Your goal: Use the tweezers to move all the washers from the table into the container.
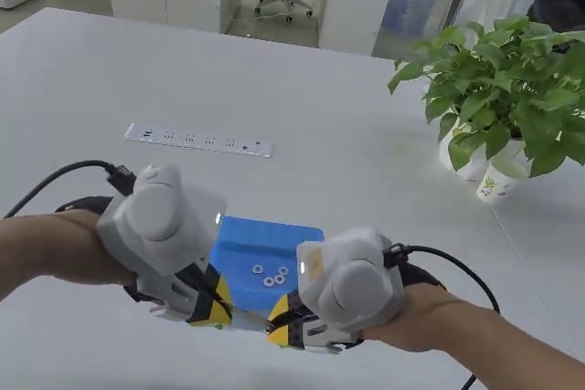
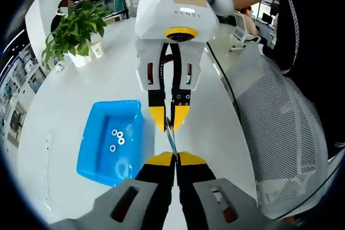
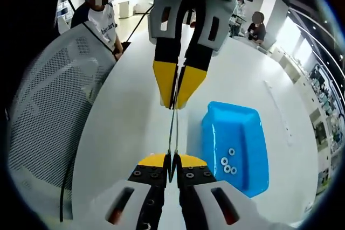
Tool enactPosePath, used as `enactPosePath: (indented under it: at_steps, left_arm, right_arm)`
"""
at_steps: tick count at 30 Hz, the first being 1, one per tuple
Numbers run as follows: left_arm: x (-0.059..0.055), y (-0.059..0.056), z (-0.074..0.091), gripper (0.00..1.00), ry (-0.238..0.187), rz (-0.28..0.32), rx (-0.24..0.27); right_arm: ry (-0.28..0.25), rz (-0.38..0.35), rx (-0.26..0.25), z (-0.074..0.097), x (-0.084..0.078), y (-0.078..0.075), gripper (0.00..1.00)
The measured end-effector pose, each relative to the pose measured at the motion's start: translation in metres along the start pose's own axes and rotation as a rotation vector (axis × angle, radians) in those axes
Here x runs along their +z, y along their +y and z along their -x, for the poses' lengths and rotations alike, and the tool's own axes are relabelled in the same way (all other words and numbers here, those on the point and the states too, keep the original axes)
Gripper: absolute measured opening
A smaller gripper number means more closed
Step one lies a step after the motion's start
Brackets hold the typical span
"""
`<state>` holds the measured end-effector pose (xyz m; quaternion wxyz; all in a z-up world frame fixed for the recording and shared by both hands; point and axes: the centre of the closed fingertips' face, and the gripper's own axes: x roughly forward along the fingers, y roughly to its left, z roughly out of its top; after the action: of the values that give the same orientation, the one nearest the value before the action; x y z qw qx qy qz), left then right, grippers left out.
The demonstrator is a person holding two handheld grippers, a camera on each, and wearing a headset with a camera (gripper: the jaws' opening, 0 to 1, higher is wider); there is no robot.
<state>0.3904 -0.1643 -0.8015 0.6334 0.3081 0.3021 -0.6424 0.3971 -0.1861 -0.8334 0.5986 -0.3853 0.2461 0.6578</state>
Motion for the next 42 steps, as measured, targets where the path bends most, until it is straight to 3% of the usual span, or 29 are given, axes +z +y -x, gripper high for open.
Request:
enactPosePath:
  at_steps: [3,7,13,19,25,30,42]
  left_arm:
    - [-0.004,-0.005,-0.007,0.05,0.000,0.015,-0.004]
    - [-0.008,-0.012,-0.013,0.05,0.003,0.029,-0.008]
    - [-0.010,-0.011,-0.007,0.08,0.007,0.033,0.022]
    - [-0.005,-0.011,-0.001,0.12,-0.001,0.031,0.054]
    - [0.000,-0.016,-0.006,0.12,0.004,-0.003,0.059]
    - [-0.011,-0.018,-0.016,0.10,0.067,-0.040,0.054]
    - [-0.010,-0.022,-0.022,0.07,0.050,-0.020,0.044]
  right_arm:
    - [-0.017,-0.012,0.005,0.001,0.005,0.004,0.08]
    - [0.015,-0.014,0.013,-0.005,-0.003,0.010,0.08]
    - [0.035,-0.044,0.029,-0.008,-0.011,0.017,0.08]
    - [0.075,-0.069,0.034,-0.012,-0.021,0.019,0.08]
    - [0.085,-0.076,0.046,-0.014,-0.021,0.023,0.08]
    - [0.097,-0.077,0.050,-0.014,-0.021,0.025,0.08]
    - [0.151,-0.089,0.079,-0.020,-0.030,0.033,0.08]
